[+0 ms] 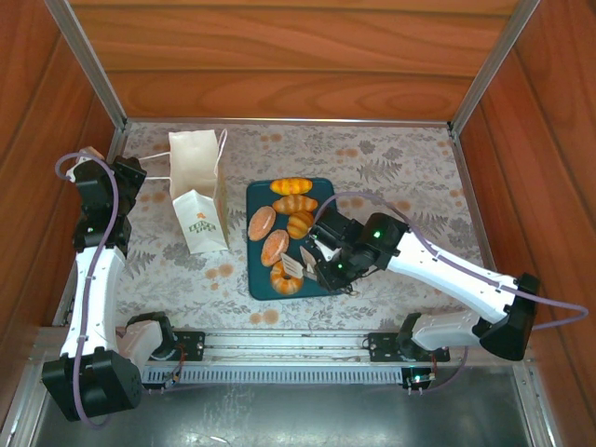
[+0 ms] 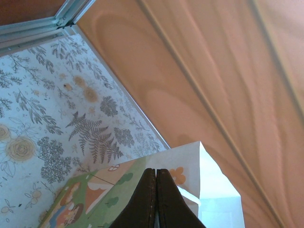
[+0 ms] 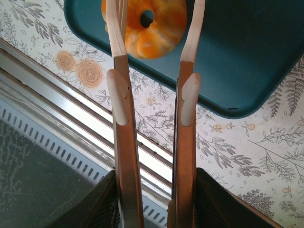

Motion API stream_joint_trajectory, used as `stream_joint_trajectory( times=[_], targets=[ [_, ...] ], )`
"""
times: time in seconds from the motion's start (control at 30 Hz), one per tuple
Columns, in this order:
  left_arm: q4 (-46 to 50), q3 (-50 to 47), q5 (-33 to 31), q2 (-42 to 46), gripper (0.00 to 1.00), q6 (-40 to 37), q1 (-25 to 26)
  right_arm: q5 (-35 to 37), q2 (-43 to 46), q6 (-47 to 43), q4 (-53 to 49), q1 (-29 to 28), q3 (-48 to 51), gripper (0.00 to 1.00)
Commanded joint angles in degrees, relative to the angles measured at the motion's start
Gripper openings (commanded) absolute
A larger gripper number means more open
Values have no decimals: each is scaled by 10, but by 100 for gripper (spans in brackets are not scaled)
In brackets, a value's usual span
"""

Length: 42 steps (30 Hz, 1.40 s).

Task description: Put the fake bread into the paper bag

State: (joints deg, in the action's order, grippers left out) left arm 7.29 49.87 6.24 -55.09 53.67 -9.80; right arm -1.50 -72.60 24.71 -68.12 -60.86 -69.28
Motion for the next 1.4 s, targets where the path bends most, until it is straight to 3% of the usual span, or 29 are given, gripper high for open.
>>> stream_joint_trajectory(
  times=[0.0, 0.67, 1.1, 1.37],
  targets=[
    [-1, 8, -2, 7, 0, -1, -4, 5, -5, -14, -10, -7, -4, 41],
    [-2, 5, -3, 9, 0, -1, -4, 7, -40, -25, 5, -7, 24, 40],
    [1, 7, -5, 9, 0, -2, -4, 18, -40, -15, 1, -8, 12, 24],
    [2, 9, -4, 8, 0, -3, -5, 34, -13, -1, -23, -7, -15, 22]
  ],
)
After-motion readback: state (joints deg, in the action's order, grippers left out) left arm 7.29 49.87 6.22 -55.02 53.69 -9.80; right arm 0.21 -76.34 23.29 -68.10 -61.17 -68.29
